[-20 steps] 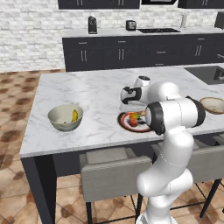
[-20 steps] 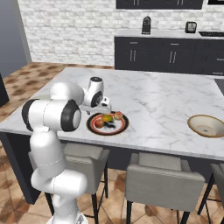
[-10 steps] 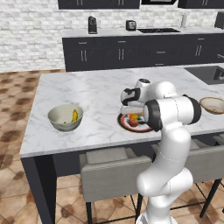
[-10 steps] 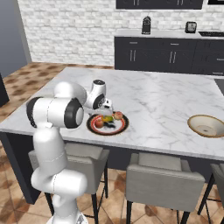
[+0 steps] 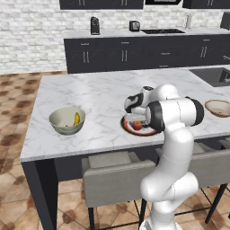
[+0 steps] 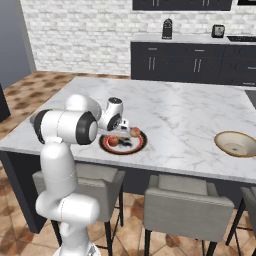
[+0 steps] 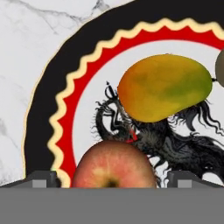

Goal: Take the fruits from the plate on the dining counter and place two fruits in each bowl.

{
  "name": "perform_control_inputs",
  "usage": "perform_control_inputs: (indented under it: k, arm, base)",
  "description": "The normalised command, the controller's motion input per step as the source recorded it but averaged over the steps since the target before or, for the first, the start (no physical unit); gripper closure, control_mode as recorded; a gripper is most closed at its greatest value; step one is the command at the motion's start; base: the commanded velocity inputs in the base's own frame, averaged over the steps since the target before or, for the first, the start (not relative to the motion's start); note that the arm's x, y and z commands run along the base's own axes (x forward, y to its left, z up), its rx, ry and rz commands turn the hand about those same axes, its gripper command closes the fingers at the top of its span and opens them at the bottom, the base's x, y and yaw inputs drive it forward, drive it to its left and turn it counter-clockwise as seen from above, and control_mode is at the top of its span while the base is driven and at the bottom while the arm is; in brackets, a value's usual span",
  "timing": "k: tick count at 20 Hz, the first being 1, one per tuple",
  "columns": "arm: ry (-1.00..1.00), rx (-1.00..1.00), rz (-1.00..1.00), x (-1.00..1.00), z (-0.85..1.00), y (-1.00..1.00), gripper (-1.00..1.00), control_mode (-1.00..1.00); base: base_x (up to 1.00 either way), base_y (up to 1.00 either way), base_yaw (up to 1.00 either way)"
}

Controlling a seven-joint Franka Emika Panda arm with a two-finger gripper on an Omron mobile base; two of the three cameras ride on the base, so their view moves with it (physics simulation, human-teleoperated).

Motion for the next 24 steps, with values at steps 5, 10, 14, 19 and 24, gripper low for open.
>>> perform_control_inputs:
  k: [5, 10, 14, 19, 24]
  arm:
    - [0.00, 0.00, 0.00, 0.00, -0.18, -0.12, -1.00, -1.00]
    - [0.00, 0.00, 0.00, 0.00, -0.22, 0.00, -1.00, -1.00]
    - [0.00, 0.00, 0.00, 0.00, -0.21, 0.00, -1.00, -1.00]
    - [0.02, 0.00, 0.00, 0.00, -0.29, 0.00, 1.00, -1.00]
    - [0.01, 0.00, 0.00, -0.01, -0.09, 0.00, 1.00, -1.00]
  base:
    - [0.00, 0.00, 0.00]
    - [0.00, 0.00, 0.00]
    - [0.00, 0.00, 0.00]
    - [0.00, 0.00, 0.00]
    - [0.00, 0.00, 0.00]
